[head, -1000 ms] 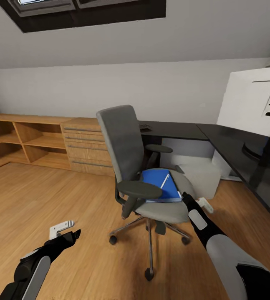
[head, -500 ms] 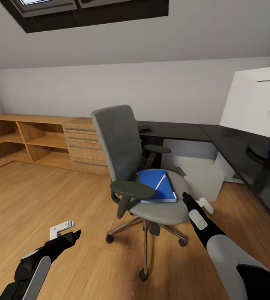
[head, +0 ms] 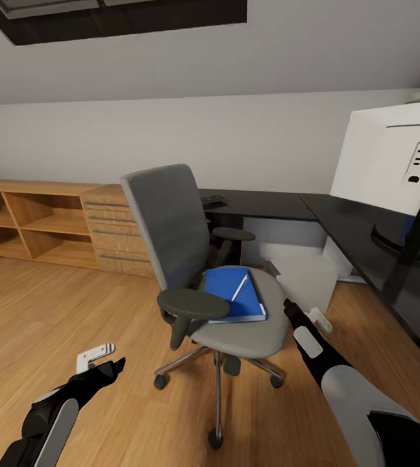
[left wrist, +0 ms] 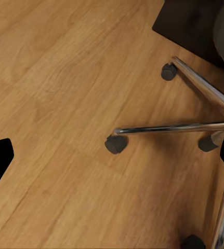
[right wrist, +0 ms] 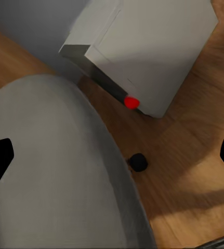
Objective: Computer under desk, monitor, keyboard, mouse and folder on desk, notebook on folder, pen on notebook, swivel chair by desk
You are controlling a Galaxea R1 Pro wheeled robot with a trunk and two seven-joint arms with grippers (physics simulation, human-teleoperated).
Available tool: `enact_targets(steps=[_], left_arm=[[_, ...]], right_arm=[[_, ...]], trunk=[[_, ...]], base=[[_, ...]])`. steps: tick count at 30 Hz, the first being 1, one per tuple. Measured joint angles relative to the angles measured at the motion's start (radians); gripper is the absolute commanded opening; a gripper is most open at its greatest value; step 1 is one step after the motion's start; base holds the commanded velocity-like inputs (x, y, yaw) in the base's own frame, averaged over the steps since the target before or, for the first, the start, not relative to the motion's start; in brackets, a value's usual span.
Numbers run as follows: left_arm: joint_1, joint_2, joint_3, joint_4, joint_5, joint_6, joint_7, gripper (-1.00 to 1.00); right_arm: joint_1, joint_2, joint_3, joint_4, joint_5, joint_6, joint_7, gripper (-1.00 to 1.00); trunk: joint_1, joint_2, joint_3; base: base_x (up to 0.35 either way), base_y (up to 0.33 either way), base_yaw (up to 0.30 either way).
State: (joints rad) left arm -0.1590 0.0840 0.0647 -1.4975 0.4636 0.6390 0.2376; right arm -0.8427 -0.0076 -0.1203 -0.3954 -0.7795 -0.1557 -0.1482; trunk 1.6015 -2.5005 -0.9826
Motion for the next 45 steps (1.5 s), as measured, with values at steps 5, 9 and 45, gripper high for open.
enact_targets(steps=[5,9,45], left_arm=[[0.000,0.000,0.001,0.000,0.000,0.000,0.000,1.00],[0.000,0.000,0.001,0.000,0.000,0.000,0.002,1.00],[0.000,0.000,0.002,-0.001,-0.002,0.000,0.001,1.00]], right_arm=[[0.000,-0.001,0.000,0.001,0.000,0.004,-0.001,1.00],[0.001,-0.001,0.000,0.000,0.000,0.017,-0.001,1.00],[0.000,-0.016,-0.030,-0.004,-0.070,0.203,0.003,1.00]], trunk=[[0.000,0.000,0.000],[0.000,0.000,0.000],[0.000,0.000,0.000]], base=[[0.196,0.000,-0.001],[0.036,0.000,0.000],[0.001,0.000,0.017]])
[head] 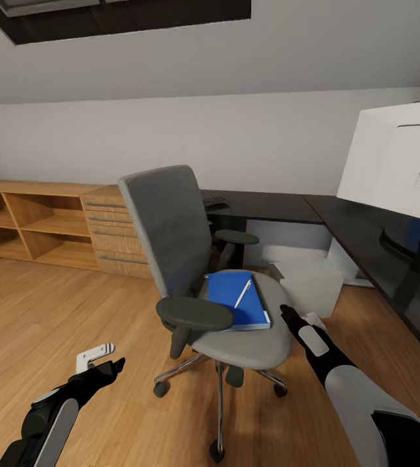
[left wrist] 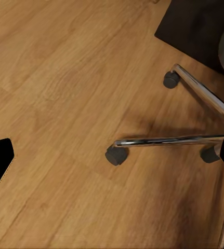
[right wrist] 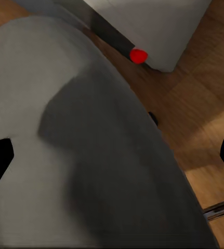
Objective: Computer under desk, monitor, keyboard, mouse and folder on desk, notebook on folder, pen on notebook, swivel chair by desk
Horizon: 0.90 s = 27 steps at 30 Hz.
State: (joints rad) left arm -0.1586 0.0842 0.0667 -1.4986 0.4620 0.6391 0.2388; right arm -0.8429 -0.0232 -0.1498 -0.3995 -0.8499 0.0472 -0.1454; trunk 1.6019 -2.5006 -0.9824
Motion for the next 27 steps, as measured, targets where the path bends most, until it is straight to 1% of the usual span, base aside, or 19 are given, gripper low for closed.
enact_targets(steps=[2,5,10,13,15,22,25,27], left_arm=[[0.000,0.000,0.000,0.000,0.000,0.000,0.000,1.00],[0.000,0.000,0.000,0.000,0.001,0.000,0.000,1.00],[0.000,0.000,0.000,0.000,0.002,0.000,0.000,1.00],[0.000,0.000,0.000,0.001,0.003,0.000,0.000,1.00],[0.000,0.000,0.000,0.001,0.003,0.000,-0.001,1.00],[0.000,0.000,-0.002,0.007,0.003,0.000,-0.004,1.00],[0.000,0.000,-0.004,0.025,0.003,0.000,-0.003,1.00],[0.000,-0.001,-0.005,0.036,0.003,0.000,-0.003,1.00]], right_arm=[[0.000,-0.004,0.000,-0.001,0.003,0.000,0.001,1.00],[0.000,0.001,0.003,-0.002,-0.002,-0.001,0.001,1.00],[0.000,0.001,0.003,-0.006,0.005,-0.001,0.000,1.00],[0.000,0.001,0.002,-0.008,0.001,-0.001,0.000,1.00],[0.000,0.000,0.001,-0.008,0.008,-0.007,-0.002,1.00],[0.000,0.002,0.005,-0.008,0.004,-0.002,0.000,1.00],[0.000,0.002,-0.001,-0.008,0.009,-0.005,-0.001,1.00],[0.000,0.002,0.002,-0.003,0.009,-0.023,-0.003,1.00]], trunk=[[0.000,0.000,0.000],[0.000,0.000,0.000],[0.000,0.000,0.000],[0.000,0.000,0.000],[0.000,0.000,0.000],[-0.001,0.000,0.000],[0.000,0.000,0.000],[0.000,0.000,0.000]], base=[[0.000,0.000,0.259],[0.000,0.000,0.272],[0.000,0.000,0.276],[0.031,0.000,0.277],[0.205,0.000,0.277],[0.281,0.000,0.277],[0.090,0.000,0.277],[0.023,0.000,0.277]])
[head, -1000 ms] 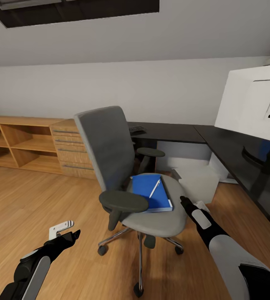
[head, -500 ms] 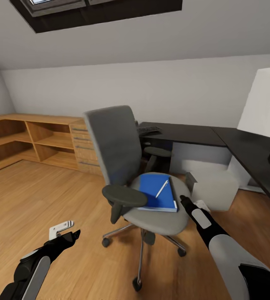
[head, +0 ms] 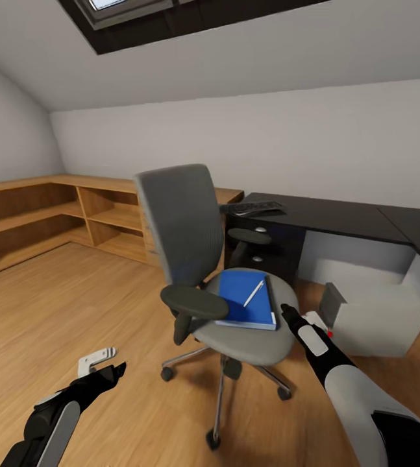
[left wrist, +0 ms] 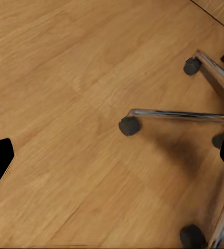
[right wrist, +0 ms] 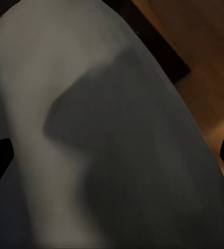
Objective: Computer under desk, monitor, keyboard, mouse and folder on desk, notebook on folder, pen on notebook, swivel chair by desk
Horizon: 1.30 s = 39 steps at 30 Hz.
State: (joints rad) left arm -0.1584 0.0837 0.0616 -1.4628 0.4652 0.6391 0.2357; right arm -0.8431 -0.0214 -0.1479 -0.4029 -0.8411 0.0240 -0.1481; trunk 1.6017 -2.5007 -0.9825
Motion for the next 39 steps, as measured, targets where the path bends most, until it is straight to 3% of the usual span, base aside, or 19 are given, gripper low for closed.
enact_targets(steps=[10,14,26,32,39], left_arm=[[0.000,-0.001,-0.005,0.010,0.000,0.000,-0.001,1.00],[0.000,-0.003,-0.005,0.035,-0.001,0.000,-0.001,1.00],[0.000,-0.005,-0.007,0.046,-0.002,0.000,-0.002,1.00],[0.000,-0.006,-0.011,0.045,-0.003,-0.001,-0.003,1.00],[0.000,-0.006,-0.012,0.045,-0.003,-0.002,-0.003,1.00]], right_arm=[[0.000,-0.015,0.002,0.003,0.003,-0.005,0.002,1.00],[0.000,-0.013,-0.001,0.003,0.004,-0.005,0.003,1.00],[0.000,-0.042,0.000,0.002,0.005,0.007,0.006,1.00],[0.000,-0.068,0.008,0.003,0.006,0.014,0.007,1.00],[0.000,-0.072,0.010,0.003,0.006,0.008,0.007,1.00]], trunk=[[0.000,0.000,0.000],[0.000,0.000,0.000],[0.000,0.000,0.000],[-0.001,0.000,0.000],[-0.001,0.000,-0.002]], base=[[0.173,0.000,0.277],[0.030,0.000,0.277],[0.014,0.000,0.277],[0.273,0.000,0.253],[0.324,0.000,0.145]])
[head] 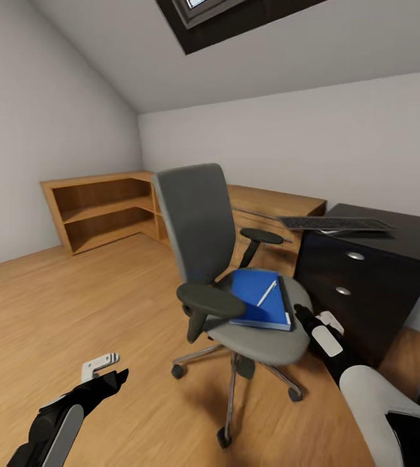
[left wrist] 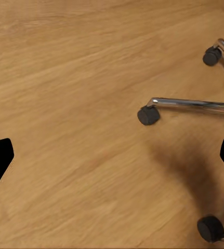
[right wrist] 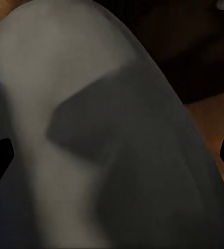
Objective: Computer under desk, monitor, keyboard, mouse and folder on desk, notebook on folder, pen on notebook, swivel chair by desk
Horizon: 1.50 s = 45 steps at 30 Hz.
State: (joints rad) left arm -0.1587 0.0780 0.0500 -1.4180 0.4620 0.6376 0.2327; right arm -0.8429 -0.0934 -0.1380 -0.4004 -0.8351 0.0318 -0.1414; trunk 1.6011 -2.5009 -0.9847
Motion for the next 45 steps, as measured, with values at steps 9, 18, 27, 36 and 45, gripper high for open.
enact_targets(steps=[9,18,27,36,45], left_arm=[[0.000,0.000,-0.001,0.000,0.001,0.000,0.000,1.00],[0.000,0.001,-0.042,0.000,0.000,0.000,0.003,1.00],[0.000,0.000,-0.043,0.000,-0.001,0.000,0.003,1.00],[0.000,0.000,-0.048,0.000,-0.001,0.000,0.003,1.00],[0.000,0.000,-0.047,0.000,-0.002,0.000,0.003,1.00]], right_arm=[[0.000,0.001,0.003,-0.002,-0.007,0.006,0.004,1.00],[0.000,-0.019,0.002,0.001,-0.008,0.006,0.007,1.00],[0.000,-0.004,-0.005,0.000,0.000,0.002,0.006,1.00],[0.000,0.077,0.000,-0.007,-0.007,0.002,0.007,1.00],[0.000,0.078,-0.001,0.000,-0.010,0.006,0.008,1.00]], trunk=[[0.000,0.000,-0.001],[0.001,0.000,-0.001],[0.001,0.000,-0.001],[0.001,0.000,-0.001],[0.001,0.000,-0.001]], base=[[0.244,0.046,0.025],[0.063,0.040,0.211],[0.000,0.001,0.202],[-0.242,0.000,0.030],[-0.059,0.000,0.000]])
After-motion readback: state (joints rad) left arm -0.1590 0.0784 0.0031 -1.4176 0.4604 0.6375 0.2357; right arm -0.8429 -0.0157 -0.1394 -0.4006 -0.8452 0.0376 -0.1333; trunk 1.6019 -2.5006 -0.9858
